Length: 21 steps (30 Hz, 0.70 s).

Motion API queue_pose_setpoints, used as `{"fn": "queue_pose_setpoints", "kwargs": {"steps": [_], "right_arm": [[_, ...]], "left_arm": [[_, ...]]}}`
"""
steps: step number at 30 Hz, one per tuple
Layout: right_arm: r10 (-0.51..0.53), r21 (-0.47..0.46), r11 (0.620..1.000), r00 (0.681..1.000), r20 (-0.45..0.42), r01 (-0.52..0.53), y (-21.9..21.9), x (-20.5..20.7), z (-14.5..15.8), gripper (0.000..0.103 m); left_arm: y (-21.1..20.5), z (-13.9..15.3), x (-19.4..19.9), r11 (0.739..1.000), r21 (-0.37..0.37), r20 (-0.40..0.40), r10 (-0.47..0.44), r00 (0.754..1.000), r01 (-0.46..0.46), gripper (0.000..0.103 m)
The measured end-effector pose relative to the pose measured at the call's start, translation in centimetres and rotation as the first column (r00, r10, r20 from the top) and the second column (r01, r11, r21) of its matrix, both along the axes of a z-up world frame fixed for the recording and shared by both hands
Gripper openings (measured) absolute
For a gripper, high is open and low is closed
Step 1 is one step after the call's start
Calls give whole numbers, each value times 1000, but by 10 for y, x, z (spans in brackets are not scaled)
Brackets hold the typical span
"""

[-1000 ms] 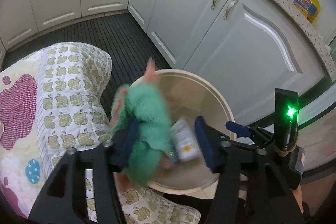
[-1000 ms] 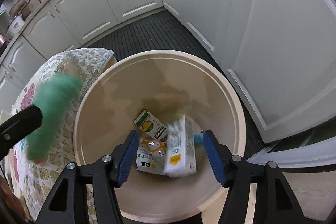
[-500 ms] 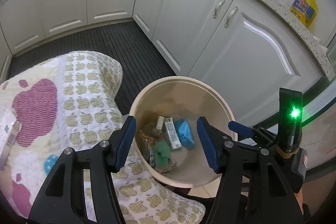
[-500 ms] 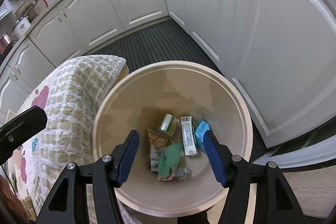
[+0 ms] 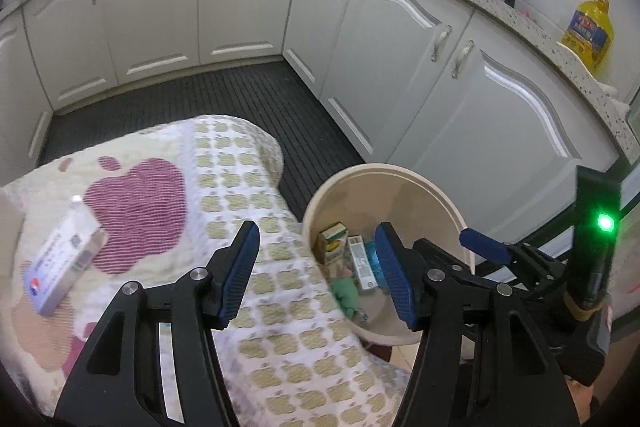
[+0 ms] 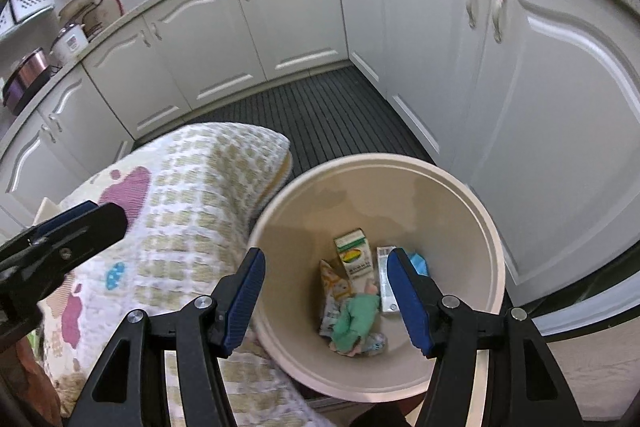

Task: Collect trash
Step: 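Move both tools back over the table toward the remaining trash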

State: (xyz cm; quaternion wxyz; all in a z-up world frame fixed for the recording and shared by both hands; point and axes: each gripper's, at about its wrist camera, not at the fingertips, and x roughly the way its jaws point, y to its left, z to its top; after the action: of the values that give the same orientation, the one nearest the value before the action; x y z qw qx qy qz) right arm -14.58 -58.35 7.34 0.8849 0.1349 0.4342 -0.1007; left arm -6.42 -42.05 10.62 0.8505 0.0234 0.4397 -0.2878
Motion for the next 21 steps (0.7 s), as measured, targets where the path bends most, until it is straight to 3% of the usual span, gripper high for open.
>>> {"fn": "queue_pose_setpoints", "kwargs": {"steps": [9, 21], "right_arm": [[57, -65, 997, 996, 70, -52, 54, -1, 30, 65], [137, -90, 987, 987, 80, -130, 112, 8, 37, 65]], "left_arm": [[43, 12, -1, 998, -13, 36, 62, 997, -62, 59], [120, 18, -3, 985, -32, 58, 171, 984, -169, 59]]}}
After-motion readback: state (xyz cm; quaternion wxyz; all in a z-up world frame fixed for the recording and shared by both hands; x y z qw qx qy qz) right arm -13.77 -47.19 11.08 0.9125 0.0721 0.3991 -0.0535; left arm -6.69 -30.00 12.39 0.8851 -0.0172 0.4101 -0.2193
